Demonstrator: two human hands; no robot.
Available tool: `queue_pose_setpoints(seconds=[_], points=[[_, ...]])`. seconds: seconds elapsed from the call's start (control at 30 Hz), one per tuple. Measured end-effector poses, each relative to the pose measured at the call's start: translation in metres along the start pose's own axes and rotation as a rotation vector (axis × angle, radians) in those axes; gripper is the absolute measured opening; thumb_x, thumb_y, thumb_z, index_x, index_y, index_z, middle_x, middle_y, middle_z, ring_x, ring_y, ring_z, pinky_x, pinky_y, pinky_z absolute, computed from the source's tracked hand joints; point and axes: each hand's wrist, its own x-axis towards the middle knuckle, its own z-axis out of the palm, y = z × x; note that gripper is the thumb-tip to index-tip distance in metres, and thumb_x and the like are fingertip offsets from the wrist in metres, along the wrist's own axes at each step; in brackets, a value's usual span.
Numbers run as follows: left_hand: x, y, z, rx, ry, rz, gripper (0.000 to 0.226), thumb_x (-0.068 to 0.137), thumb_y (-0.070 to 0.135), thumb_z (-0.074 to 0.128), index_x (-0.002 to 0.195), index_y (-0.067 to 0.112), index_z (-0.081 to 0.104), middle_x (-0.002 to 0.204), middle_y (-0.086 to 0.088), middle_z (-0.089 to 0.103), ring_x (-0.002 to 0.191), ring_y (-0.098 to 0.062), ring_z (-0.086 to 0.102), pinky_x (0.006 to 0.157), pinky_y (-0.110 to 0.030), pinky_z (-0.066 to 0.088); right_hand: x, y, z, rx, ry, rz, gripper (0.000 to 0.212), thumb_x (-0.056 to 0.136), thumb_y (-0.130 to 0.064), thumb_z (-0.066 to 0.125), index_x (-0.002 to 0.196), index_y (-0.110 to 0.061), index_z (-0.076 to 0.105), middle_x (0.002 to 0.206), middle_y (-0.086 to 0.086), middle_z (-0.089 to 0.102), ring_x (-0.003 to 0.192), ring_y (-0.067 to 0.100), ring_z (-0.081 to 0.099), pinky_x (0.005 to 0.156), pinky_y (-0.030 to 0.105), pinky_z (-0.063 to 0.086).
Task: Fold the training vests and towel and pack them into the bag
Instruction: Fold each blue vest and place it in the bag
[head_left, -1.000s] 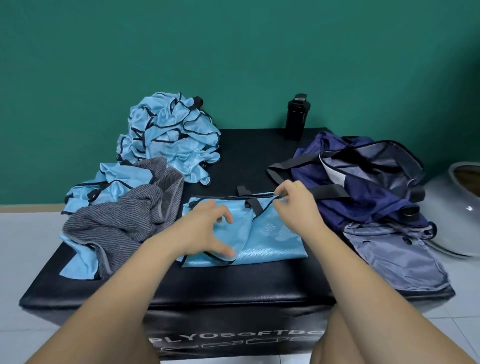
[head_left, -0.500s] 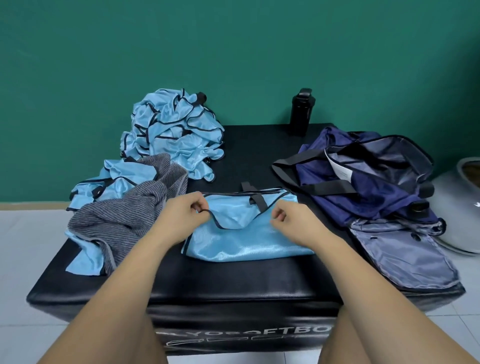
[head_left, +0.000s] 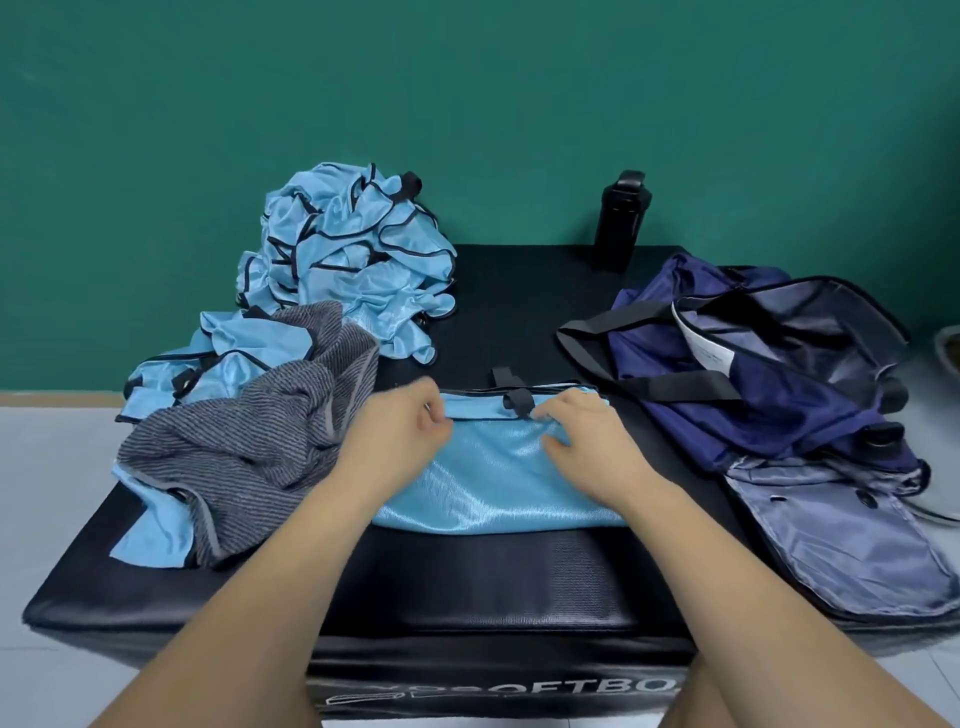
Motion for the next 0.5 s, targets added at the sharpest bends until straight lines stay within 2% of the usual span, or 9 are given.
queue_pose_setpoints(seconds=[0.07,0.13,0.23,0.33,0.43,0.5], points=[[-0.007,-0.002,0.016,-0.003,-0.163,0.083,0.011,0.083,0.025,0.072,0.084,0.036,0.068,0.076,0.014,0.068,0.072,-0.003,0.063,0.076,-0.037,0.059,0.004,-0.002,0.002,-0.004,0.035,-0.02,0.046,0.093,-0.014,0.063,0.138,-0.028,0.064,0.135,-0.01,0.059,0.13,0.021,0.05,0.113,0.039,0.035],[-0.006,-0.007,0.027,-0.014,-0.255,0.163,0.017,0.085,0.026,0.077,0.095,0.039,0.072,0.091,0.015,0.066,0.084,-0.001,0.062,0.087,-0.038,0.057,0.008,-0.006,0.001,-0.036,0.052,0.0,0.057,0.095,-0.015,0.061,0.15,-0.03,0.054,0.152,-0.011,0.052,0.142,0.019,0.043,0.118,0.039,0.03],[0.003,-0.011,0.029,0.008,-0.251,0.248,0.043,0.084,0.036,0.084,0.125,0.041,0.069,0.116,0.019,0.056,0.112,-0.004,0.053,0.106,-0.032,0.046,0.009,-0.009,0.0,-0.053,-0.015,0.074,0.074,0.101,-0.024,0.058,0.168,-0.027,0.026,0.173,-0.008,0.027,0.158,0.016,0.023,0.127,0.043,0.018],[0.009,-0.017,0.024,0.13,-0.254,0.221,0.073,0.081,0.061,0.08,0.147,0.045,0.054,0.145,0.023,0.046,0.141,-0.01,0.038,0.12,-0.041,0.03,0.006,-0.012,0.002,-0.04,-0.082,0.109,0.083,0.103,-0.029,0.056,0.171,-0.025,0.008,0.177,-0.003,0.012,0.162,0.015,0.009,0.129,0.041,0.01],[0.01,-0.024,0.022,0.212,-0.285,0.128,0.094,0.077,0.076,0.075,0.159,0.047,0.039,0.167,0.021,0.028,0.157,-0.011,0.019,0.128,-0.045,0.013,0.003,-0.018,0.001,-0.032,-0.077,0.086,0.086,0.101,-0.028,0.059,0.171,-0.025,0.008,0.177,-0.001,0.012,0.162,0.017,0.008,0.129,0.041,0.012],[0.011,-0.027,0.023,0.223,-0.284,0.117,0.105,0.073,0.08,0.075,0.162,0.046,0.031,0.174,0.016,0.017,0.162,-0.012,0.008,0.131,-0.045,0.007,0.0,-0.024,0.0,-0.062,-0.045,0.062,0.08,0.098,-0.028,0.062,0.168,-0.024,0.023,0.17,0.002,0.027,0.157,0.023,0.022,0.126,0.041,0.019]])
